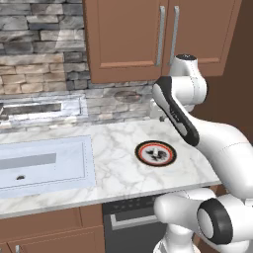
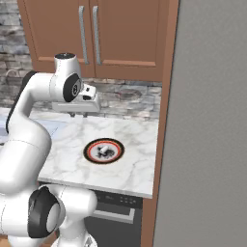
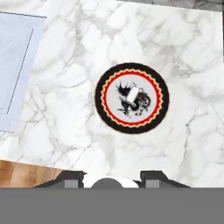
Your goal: Pick up the marshmallow and place it in the cup of hot chocolate on the dining counter.
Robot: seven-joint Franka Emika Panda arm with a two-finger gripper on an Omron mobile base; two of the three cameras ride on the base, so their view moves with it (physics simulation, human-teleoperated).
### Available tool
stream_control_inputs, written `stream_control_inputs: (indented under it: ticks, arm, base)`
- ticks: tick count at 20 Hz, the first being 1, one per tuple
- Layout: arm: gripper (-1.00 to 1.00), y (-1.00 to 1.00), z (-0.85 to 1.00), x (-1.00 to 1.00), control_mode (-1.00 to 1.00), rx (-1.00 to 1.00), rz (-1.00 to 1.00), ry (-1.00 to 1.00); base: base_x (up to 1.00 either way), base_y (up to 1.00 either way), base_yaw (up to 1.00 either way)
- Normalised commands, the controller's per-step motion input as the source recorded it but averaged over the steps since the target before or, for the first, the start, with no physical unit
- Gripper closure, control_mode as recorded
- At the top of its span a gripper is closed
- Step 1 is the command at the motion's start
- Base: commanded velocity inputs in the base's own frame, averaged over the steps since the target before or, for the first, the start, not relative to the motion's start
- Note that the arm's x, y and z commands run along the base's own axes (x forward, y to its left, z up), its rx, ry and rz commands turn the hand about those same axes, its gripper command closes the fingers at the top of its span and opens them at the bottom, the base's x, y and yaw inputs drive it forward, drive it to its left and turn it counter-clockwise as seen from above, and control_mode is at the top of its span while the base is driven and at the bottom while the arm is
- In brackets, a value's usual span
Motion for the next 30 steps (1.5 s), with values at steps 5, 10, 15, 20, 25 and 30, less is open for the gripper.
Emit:
stream_control_inputs:
  ticks: [5, 10, 15, 20, 25, 30]
  arm:
    - [-1.00, 0.02, 0.00, -0.28, -1.00, 0.00, 0.01, 0.00]
    - [-1.00, 0.01, -0.07, -0.68, -1.00, 0.00, -0.09, -0.02]
    - [-1.00, 0.11, -0.19, -0.19, -1.00, 0.01, -0.14, -0.22]
    - [-1.00, 0.02, -0.35, 0.00, -1.00, 0.00, -0.03, -0.03]
    - [-1.00, 0.00, -0.29, 0.02, -1.00, 0.02, -0.10, 0.01]
    - [-1.00, 0.00, -0.18, 0.14, -1.00, 0.03, -0.15, 0.02]
  base:
    - [0.00, 0.00, 0.00]
    - [0.00, 0.00, 0.00]
    - [0.00, 0.00, 0.00]
    - [0.00, 0.00, 0.00]
    - [0.00, 0.00, 0.00]
    - [0.00, 0.00, 0.00]
